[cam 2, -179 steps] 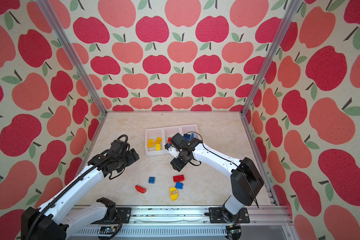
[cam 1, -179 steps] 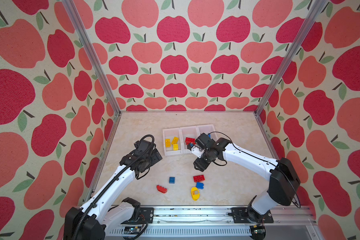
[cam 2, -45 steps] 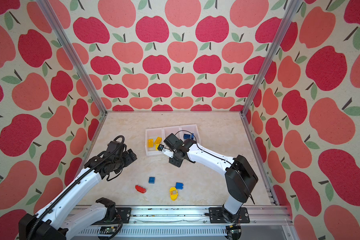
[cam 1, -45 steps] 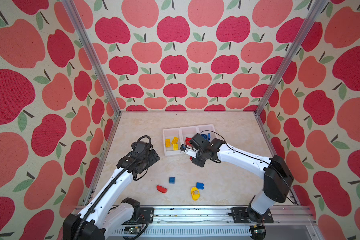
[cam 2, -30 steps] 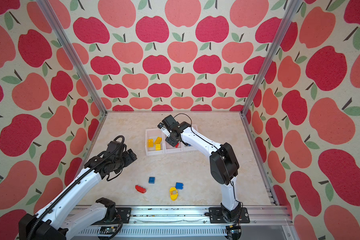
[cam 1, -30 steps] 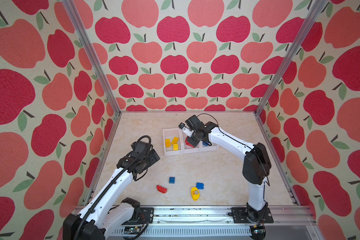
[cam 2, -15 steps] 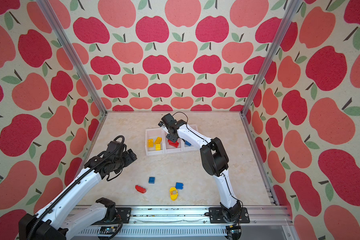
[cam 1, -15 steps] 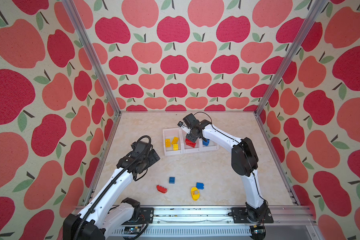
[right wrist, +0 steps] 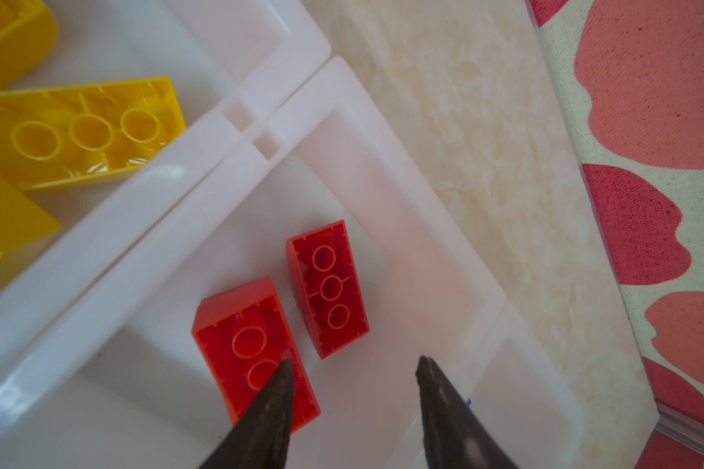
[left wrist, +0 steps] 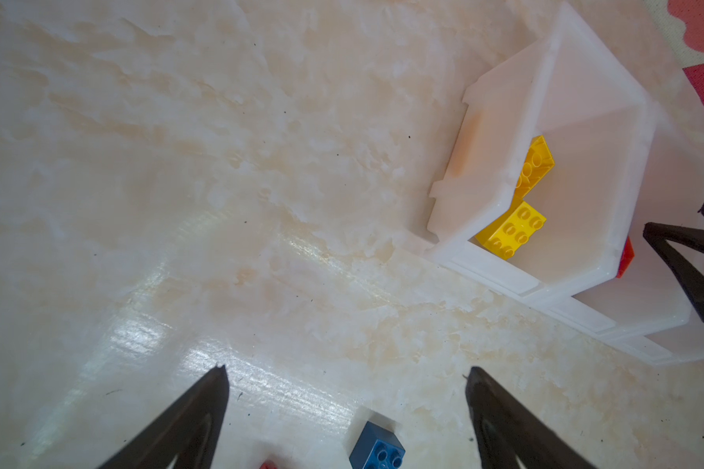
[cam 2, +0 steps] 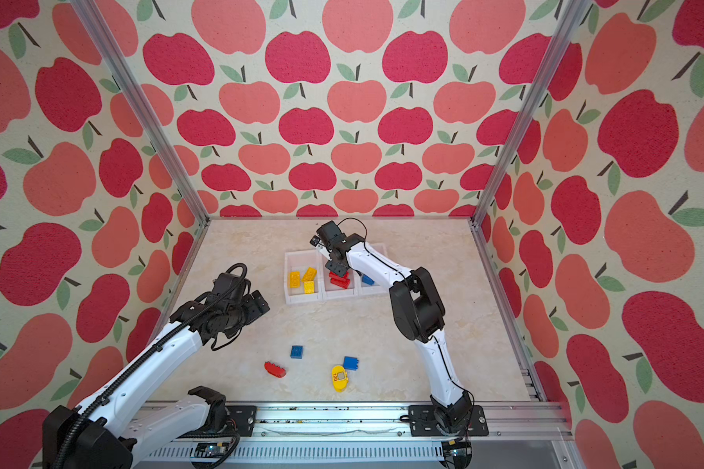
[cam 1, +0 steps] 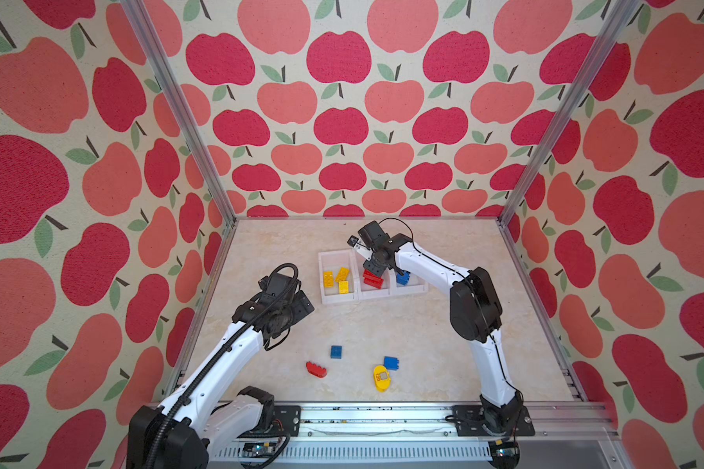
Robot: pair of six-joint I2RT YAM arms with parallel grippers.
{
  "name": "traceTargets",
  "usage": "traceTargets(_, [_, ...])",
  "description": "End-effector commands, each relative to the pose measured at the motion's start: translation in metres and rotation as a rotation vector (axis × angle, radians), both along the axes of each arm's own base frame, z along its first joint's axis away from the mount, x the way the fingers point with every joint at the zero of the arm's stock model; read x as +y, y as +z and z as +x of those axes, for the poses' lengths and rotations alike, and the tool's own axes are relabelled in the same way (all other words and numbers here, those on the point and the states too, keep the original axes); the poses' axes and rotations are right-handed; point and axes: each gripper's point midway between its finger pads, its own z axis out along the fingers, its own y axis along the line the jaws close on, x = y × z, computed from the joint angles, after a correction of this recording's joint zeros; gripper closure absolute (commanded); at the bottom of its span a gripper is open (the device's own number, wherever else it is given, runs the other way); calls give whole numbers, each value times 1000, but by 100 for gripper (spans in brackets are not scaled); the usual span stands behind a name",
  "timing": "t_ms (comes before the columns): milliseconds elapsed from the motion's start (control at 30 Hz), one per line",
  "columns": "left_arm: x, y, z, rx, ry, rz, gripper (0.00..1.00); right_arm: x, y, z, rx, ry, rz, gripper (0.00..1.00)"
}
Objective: Sort the legos into containers by color
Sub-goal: 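Carry the red brick into the red-brick bin and open the right gripper, then move the right gripper back down over the blue 2x2 brick near the yellow toy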
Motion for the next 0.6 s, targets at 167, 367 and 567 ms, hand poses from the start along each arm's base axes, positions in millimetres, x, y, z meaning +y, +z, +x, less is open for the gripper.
traceTargets(167, [-3,12,7,-30,-7,-12,7,-3,45,-19,12,-37,113,42])
traceTargets(367, [-4,11,6,-30,-14,-14,7,-13,51,-58,98,-36,155,35])
traceTargets(567, [-5,9,6,-29,-27,-17,7,-31,52,-114,212,4,179,34])
